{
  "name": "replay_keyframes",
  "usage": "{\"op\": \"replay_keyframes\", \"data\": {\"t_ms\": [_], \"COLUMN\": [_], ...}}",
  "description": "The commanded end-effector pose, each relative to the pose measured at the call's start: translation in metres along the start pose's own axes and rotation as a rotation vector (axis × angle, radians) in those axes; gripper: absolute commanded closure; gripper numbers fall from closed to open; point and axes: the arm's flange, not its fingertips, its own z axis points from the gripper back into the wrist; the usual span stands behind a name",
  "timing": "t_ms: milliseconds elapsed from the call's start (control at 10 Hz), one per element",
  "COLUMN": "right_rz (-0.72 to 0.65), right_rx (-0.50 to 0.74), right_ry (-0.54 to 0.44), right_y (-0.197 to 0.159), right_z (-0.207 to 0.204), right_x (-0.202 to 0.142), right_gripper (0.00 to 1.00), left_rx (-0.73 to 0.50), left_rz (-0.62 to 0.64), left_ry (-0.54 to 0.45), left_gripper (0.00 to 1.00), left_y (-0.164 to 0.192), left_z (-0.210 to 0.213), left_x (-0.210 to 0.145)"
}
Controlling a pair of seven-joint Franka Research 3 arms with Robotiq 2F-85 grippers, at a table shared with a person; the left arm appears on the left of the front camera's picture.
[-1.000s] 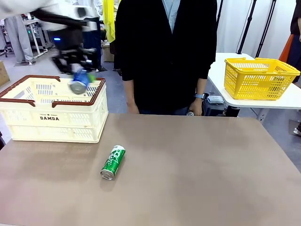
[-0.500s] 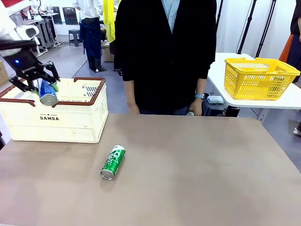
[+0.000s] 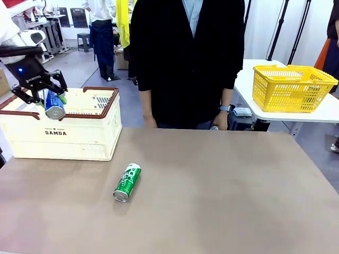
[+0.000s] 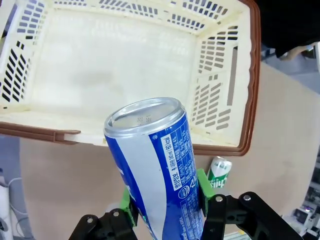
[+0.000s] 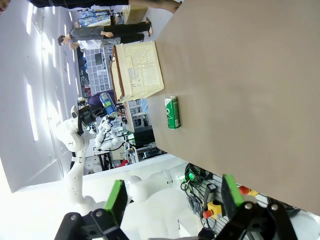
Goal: Place the drinks into the Shopping basket.
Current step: Pick up one drink and place it into the Shopping basket.
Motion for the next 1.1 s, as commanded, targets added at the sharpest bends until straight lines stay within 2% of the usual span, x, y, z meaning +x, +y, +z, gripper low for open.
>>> {"op": "replay_keyframes", "data": {"t_ms": [0,100,200,400,500,600,700,1000], "right_rz": [-0.007,-0.007,-0.007,-0.007,-0.007,-0.007,-0.007,-0.007], "right_rx": [-0.005,-0.005,-0.005,-0.005,-0.005,-0.005,-0.005,-0.005], "right_ry": [0.009,0.009,0.009,0.009,0.009,0.009,0.009,0.009], "right_y": [0.004,0.004,0.004,0.004,0.004,0.004,0.004,0.004], "right_z": [0.003,0.003,0.003,0.003,0.003,0.003,0.003,0.003], "right_x": [-0.001,-0.001,-0.001,-0.001,-0.001,-0.001,-0.001,-0.001], "right_gripper": [0.0,0.0,0.0,0.0,0.0,0.0,0.0,0.0], "left_rx": [0.013,0.005,0.012,-0.009,-0.01,-0.017,0.002,0.021], "left_rz": [-0.222,-0.299,-0.327,-0.249,-0.287,-0.357,-0.366,-0.393], "left_ry": [0.059,0.055,0.101,0.079,0.088,0.093,0.061,0.145], "left_gripper": [1.0,1.0,1.0,1.0,1.0,1.0,1.0,1.0], "left_y": [-0.009,-0.016,-0.018,-0.017,-0.016,-0.015,-0.013,-0.011], "left_z": [0.012,0.021,0.021,0.002,-0.012,-0.024,-0.033,-0.073], "left_x": [0.007,0.015,0.028,0.073,0.088,0.094,0.096,0.106]}}
